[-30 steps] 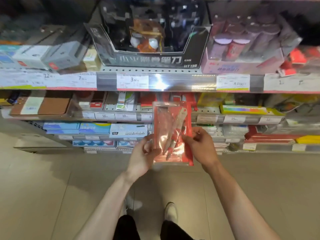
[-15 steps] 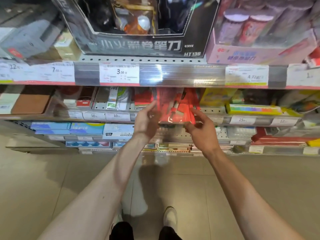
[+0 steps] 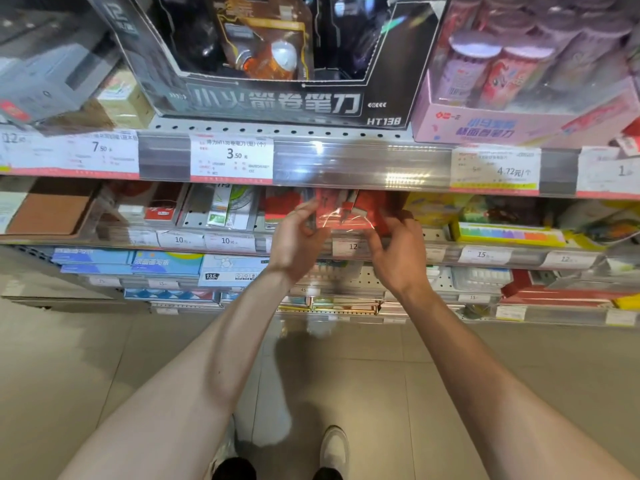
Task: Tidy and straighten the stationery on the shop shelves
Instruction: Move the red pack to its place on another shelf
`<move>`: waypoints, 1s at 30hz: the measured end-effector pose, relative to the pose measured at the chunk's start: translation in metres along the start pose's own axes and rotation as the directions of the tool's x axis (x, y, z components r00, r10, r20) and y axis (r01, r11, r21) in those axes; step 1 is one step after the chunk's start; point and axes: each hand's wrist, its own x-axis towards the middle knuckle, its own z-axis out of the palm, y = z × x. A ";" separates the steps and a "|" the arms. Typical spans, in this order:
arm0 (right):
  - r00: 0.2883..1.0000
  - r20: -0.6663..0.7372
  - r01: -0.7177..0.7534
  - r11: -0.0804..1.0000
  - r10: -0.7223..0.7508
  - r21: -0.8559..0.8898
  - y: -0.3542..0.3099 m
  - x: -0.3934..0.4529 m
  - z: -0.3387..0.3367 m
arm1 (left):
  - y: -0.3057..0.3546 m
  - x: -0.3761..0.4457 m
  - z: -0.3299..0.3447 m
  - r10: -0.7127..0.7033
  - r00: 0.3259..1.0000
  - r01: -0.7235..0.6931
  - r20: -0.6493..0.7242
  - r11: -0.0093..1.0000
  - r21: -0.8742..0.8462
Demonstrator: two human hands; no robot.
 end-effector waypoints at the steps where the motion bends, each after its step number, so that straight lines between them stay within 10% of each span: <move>1: 1.000 -0.007 0.023 0.999 -0.023 -0.039 0.001 0.001 0.002 | 0.001 0.001 0.000 0.030 1.000 -0.030 -0.001 0.998 0.063; 6: 0.993 -0.061 0.091 0.986 -0.100 -0.142 0.011 -0.001 0.010 | 0.004 0.003 0.001 0.156 0.987 -0.140 -0.026 0.940 0.310; 18: 0.996 -0.015 0.083 0.974 -0.088 -0.209 0.008 0.012 0.010 | 0.012 0.007 0.001 0.157 0.988 -0.149 -0.001 0.939 0.310; 30: 0.996 -0.082 0.048 0.969 -0.029 0.240 0.000 -0.030 -0.015 | 0.027 -0.043 -0.015 0.029 0.995 -0.014 -0.093 0.989 0.150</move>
